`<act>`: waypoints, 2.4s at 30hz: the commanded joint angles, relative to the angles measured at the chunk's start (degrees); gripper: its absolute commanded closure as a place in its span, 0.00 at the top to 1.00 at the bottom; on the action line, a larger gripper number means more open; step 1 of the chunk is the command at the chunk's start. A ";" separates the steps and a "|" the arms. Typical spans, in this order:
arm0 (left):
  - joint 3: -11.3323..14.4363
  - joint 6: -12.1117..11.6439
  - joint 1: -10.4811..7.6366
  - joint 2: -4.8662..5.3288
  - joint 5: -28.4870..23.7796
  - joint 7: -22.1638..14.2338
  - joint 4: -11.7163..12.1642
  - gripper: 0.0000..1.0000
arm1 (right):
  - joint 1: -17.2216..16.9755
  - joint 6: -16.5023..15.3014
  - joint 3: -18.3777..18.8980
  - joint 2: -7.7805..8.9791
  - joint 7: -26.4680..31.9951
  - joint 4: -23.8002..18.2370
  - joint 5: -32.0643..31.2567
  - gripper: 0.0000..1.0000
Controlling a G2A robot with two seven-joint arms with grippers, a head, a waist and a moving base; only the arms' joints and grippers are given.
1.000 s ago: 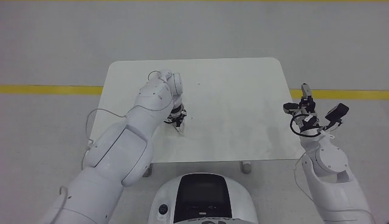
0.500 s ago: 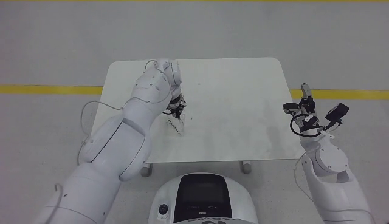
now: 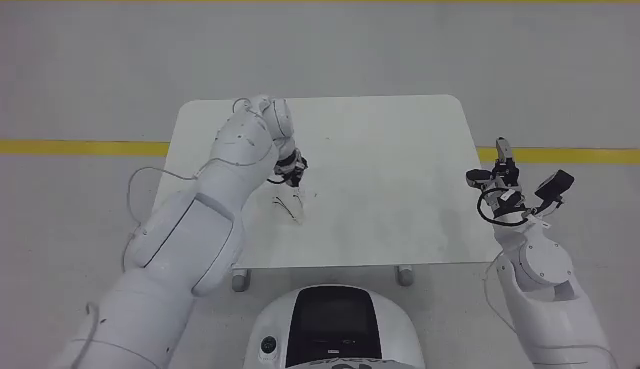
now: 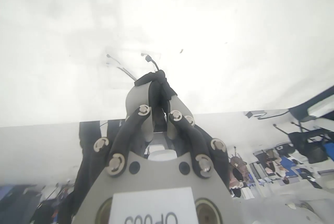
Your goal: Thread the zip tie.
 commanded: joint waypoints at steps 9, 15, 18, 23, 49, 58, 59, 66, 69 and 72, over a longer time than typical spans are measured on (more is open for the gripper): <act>-4.34 -20.65 -0.83 5.24 -10.79 6.93 3.57 0.00 | 0.00 0.00 0.00 0.00 0.00 0.00 0.00 1.00; -6.79 -33.66 0.42 8.51 -17.67 4.09 4.69 0.00 | 0.00 0.00 0.00 0.00 0.00 0.00 0.00 1.00; -7.90 -35.48 1.03 9.90 -20.94 -0.13 3.31 0.00 | 0.00 0.00 0.00 0.00 0.00 0.00 0.00 1.00; -7.84 -35.48 1.27 10.15 -21.07 -1.35 1.92 0.00 | 0.00 0.00 0.00 0.00 0.00 0.00 0.00 1.00; -11.08 -35.48 5.59 14.25 -28.84 -8.20 -10.54 0.00 | 0.00 0.00 0.00 0.00 0.00 0.00 0.00 1.00; -11.50 -35.48 11.23 17.17 -40.94 -13.33 -20.17 0.00 | 0.00 0.00 0.00 0.00 0.00 0.00 0.00 1.00; -10.28 -35.48 11.69 17.45 -43.18 -13.33 -21.11 0.00 | 0.00 0.00 0.00 0.00 0.00 0.00 0.00 1.00; -1.32 -35.48 13.55 20.53 -58.66 -13.33 -25.63 0.00 | 0.00 0.00 0.00 0.00 0.00 0.00 0.00 1.00; 3.78 -35.48 13.68 22.62 -64.21 -13.33 -27.46 0.00 | 0.00 0.00 0.00 0.00 0.00 0.00 0.00 1.00; 8.14 -35.48 13.79 24.67 -69.39 -13.33 -29.85 0.00 | 0.00 0.00 0.00 0.00 0.00 0.00 0.00 1.00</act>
